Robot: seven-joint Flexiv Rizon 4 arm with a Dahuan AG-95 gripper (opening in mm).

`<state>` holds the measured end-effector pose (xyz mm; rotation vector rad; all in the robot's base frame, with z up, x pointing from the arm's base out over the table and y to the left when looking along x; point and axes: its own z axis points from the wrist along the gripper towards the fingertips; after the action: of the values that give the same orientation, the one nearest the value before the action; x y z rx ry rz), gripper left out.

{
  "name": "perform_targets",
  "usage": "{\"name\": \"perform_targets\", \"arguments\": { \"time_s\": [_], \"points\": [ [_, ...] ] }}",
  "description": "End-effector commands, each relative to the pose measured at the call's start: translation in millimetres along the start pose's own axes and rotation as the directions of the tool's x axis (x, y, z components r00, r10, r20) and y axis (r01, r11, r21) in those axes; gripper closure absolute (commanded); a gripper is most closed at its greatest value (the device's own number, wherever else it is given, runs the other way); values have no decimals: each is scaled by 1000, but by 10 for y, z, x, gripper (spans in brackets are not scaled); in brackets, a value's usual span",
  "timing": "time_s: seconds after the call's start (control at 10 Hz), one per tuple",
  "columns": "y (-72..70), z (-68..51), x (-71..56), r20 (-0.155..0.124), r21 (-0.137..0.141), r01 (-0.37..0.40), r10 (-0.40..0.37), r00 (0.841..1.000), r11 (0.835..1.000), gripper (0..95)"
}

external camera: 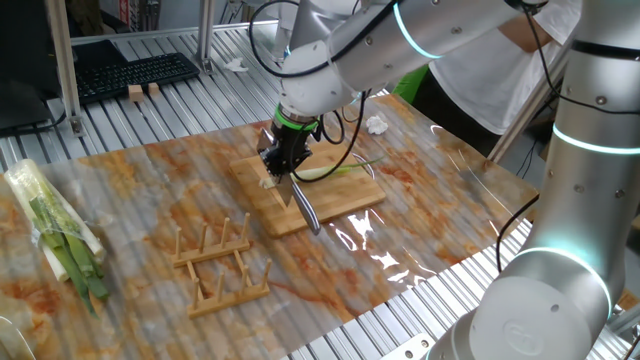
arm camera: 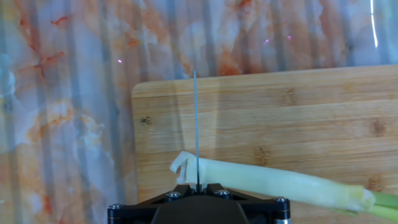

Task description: Chop the scallions

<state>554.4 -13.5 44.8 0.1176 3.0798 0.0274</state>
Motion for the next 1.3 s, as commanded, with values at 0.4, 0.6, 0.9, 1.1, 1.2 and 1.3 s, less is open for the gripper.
{"name": "perform_targets", "arguments": {
  "time_s": [0.4, 0.6, 0.9, 1.1, 1.2, 1.3],
  "points": [
    [8, 285, 10, -11, -1, -4, 4, 1000, 1000, 950],
    [6, 280, 10, -19, 0, -5, 5, 1000, 1000, 950],
    [6, 280, 10, -35, 4, -1, 1, 999, 1000, 950],
    [6, 280, 10, -62, 8, 5, -4, 998, 1000, 950],
    [6, 280, 10, -61, 14, 3, -2, 998, 1000, 950],
    [6, 280, 10, -61, 29, 5, -3, 998, 1000, 950]
  ]
}}
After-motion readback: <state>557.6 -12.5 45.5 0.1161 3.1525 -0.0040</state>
